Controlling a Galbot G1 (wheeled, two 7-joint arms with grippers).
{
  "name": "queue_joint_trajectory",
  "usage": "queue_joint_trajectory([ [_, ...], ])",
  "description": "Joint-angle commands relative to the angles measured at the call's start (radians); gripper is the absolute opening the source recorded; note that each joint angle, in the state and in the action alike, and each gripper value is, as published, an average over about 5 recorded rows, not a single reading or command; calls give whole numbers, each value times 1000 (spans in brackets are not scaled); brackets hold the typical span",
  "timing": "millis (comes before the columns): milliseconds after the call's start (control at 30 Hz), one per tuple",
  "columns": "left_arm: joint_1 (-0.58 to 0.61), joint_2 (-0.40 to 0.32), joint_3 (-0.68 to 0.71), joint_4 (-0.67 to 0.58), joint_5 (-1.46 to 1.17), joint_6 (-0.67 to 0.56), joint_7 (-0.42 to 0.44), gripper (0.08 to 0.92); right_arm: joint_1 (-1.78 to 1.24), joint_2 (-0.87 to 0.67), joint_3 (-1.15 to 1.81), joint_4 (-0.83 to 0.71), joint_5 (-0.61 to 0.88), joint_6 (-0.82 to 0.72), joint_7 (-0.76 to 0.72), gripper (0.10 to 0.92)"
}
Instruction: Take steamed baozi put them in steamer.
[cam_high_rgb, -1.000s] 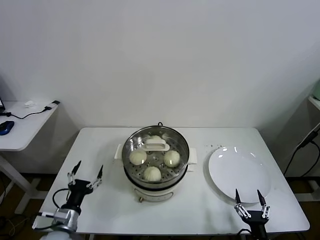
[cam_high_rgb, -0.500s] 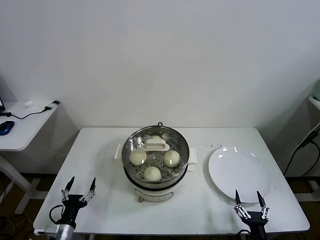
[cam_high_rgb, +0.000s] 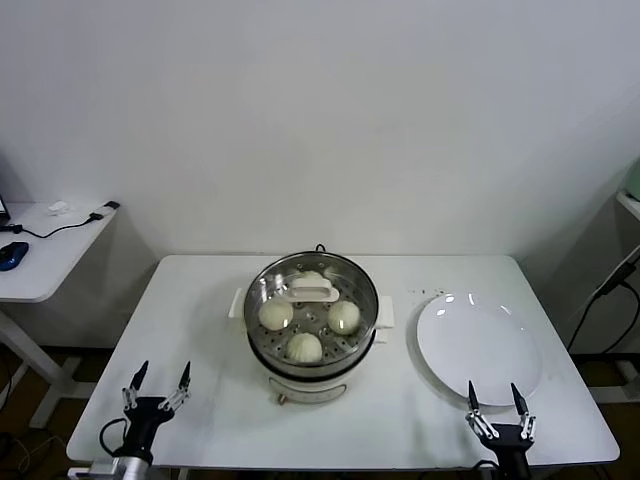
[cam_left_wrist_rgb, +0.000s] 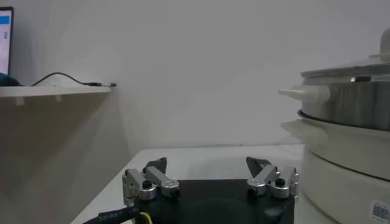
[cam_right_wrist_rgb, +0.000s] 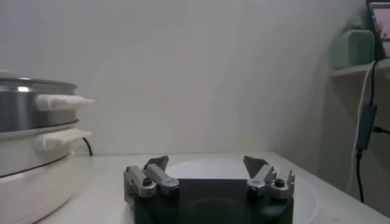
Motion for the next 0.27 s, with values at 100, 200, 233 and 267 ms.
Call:
queue_joint_trajectory([
  [100, 5, 0, -4, 9, -15, -9, 0, 823, -1, 1, 0, 1, 2, 2, -1, 823],
  [200, 6, 0, -5, 7, -15, -8, 0, 823, 1, 2, 0, -1, 2, 4, -1, 823],
  [233, 6, 0, -5, 7, -15, -8, 0, 823, 2, 3, 0, -1, 2, 5, -1, 823],
  [267, 6, 0, -5, 7, -15, -8, 0, 823, 2, 3, -1, -1, 2, 5, -1, 823],
])
